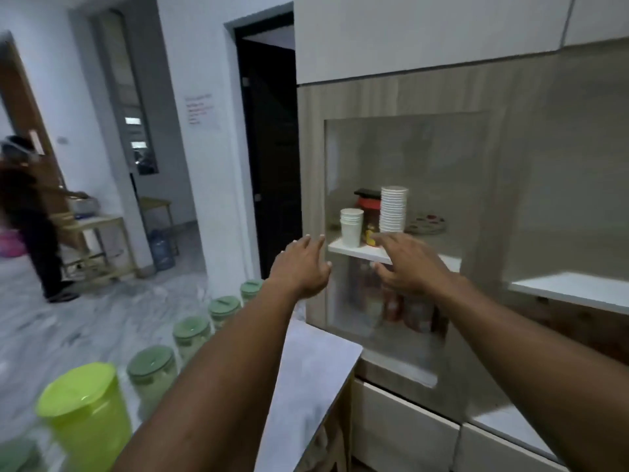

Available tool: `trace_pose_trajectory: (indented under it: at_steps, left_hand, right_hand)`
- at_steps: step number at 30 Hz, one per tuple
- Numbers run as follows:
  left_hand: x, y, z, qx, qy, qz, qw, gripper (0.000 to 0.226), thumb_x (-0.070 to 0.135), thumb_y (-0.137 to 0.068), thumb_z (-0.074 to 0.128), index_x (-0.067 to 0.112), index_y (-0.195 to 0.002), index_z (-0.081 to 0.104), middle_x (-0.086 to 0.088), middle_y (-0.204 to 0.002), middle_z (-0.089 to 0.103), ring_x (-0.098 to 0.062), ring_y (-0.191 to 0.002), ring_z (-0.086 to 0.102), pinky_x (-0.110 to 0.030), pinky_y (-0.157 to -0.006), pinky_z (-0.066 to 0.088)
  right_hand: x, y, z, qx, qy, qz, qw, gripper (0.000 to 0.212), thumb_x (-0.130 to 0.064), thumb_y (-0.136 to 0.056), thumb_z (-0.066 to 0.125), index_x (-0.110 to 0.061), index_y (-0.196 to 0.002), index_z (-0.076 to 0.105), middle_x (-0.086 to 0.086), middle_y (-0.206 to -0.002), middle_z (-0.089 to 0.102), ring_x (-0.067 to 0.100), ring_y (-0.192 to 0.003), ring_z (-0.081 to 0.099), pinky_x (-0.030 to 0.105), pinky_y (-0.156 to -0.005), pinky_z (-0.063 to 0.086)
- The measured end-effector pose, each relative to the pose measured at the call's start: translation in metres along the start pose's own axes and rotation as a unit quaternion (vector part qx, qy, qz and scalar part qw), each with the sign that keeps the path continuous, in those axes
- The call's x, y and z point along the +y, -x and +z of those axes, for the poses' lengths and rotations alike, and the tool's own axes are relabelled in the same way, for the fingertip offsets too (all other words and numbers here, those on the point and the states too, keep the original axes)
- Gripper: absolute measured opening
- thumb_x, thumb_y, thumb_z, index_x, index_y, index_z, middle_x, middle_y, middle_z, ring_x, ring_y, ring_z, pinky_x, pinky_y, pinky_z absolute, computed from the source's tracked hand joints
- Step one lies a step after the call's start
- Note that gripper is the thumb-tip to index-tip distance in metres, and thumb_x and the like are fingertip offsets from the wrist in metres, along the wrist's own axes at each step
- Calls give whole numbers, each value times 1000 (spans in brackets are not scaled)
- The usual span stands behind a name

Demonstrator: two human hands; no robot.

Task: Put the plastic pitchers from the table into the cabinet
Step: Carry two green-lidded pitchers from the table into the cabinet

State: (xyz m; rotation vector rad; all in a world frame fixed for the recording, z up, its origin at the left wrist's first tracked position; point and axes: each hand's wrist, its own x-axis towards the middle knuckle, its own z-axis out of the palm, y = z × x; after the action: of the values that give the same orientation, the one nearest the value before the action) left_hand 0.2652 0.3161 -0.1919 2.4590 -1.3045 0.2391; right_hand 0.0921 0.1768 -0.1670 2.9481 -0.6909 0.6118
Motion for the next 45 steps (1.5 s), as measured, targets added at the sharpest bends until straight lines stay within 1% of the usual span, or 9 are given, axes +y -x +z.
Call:
trace_pose_trajectory:
  at_steps: [7, 17, 23, 28, 31, 33, 35, 39, 45]
  left_hand:
    - [-125, -20, 46, -18, 33, -102, 994, 68, 47, -99, 44, 26, -159, 21, -7, -165, 26, -31, -147, 32, -49, -116, 35]
    - [-224, -50, 168, -62, 113, -254, 959, 64, 38, -97, 50, 17, -155, 31, -10, -158, 38, -32, -142, 39, -44, -113, 36]
    - [-256, -92, 250, -3, 270, -478, 836, 57, 36, -91, 61, 13, -141, 48, -12, -137, 60, -34, -126, 56, -36, -99, 45]
    - [-271, -120, 289, 49, 334, -575, 745, 48, 45, -84, 72, 17, -120, 56, 4, -103, 68, -24, -105, 66, -31, -92, 48]
    - [-282, -131, 317, 70, 327, -605, 722, 79, 73, -63, 70, 19, -121, 63, 3, -111, 73, -24, -107, 68, -41, -95, 54]
    - [-295, -133, 338, 79, 311, -620, 715, 82, 80, -54, 64, 24, -114, 67, 3, -106, 75, -23, -101, 69, -43, -91, 56]
    - [-297, -138, 336, 92, 313, -624, 710, 65, 73, -58, 66, 26, -104, 70, 4, -97, 75, -24, -95, 70, -43, -88, 57]
    - [-293, -143, 328, 113, 345, -602, 711, 29, 41, -79, 74, 23, -102, 71, 3, -93, 75, -24, -95, 69, -38, -89, 55]
    - [-293, -136, 307, 129, 379, -577, 712, 21, 31, -81, 71, 19, -98, 69, -3, -96, 74, -25, -91, 69, -34, -83, 56]
  right_hand:
    - [-69, -89, 101, -54, -79, -20, 995, 65, -45, -95, 54, -26, -153, 33, 7, -155, 45, 28, -139, 45, 48, -113, 40]
    - [-89, -190, 292, -185, -201, -36, 961, 66, -44, -95, 53, -22, -154, 34, 3, -157, 42, 26, -142, 42, 41, -114, 36]
    - [-81, -260, 402, -289, -327, 36, 899, 66, -35, -93, 60, -14, -152, 38, 11, -150, 50, 30, -137, 47, 37, -106, 40]
    - [-88, -311, 465, -339, -382, 100, 854, 69, -32, -92, 62, -12, -152, 36, 14, -151, 48, 30, -138, 46, 36, -107, 39]
    - [-97, -330, 488, -354, -397, 114, 839, 62, -32, -90, 65, -12, -145, 45, 11, -139, 58, 30, -125, 56, 35, -98, 44]
    - [-105, -339, 500, -361, -405, 113, 832, 52, -31, -89, 67, -12, -135, 53, 10, -127, 64, 29, -108, 62, 35, -88, 49]
    - [-113, -346, 511, -366, -415, 117, 824, 42, -29, -88, 67, -12, -125, 60, 10, -117, 67, 28, -97, 63, 34, -79, 49]
    - [-122, -350, 520, -367, -454, 141, 800, 23, -23, -86, 66, -12, -106, 68, 12, -103, 70, 29, -92, 65, 40, -83, 53]
    - [-121, -339, 490, -343, -503, 174, 774, 17, -19, -81, 58, -9, -88, 69, 13, -85, 75, 30, -83, 73, 40, -76, 54]
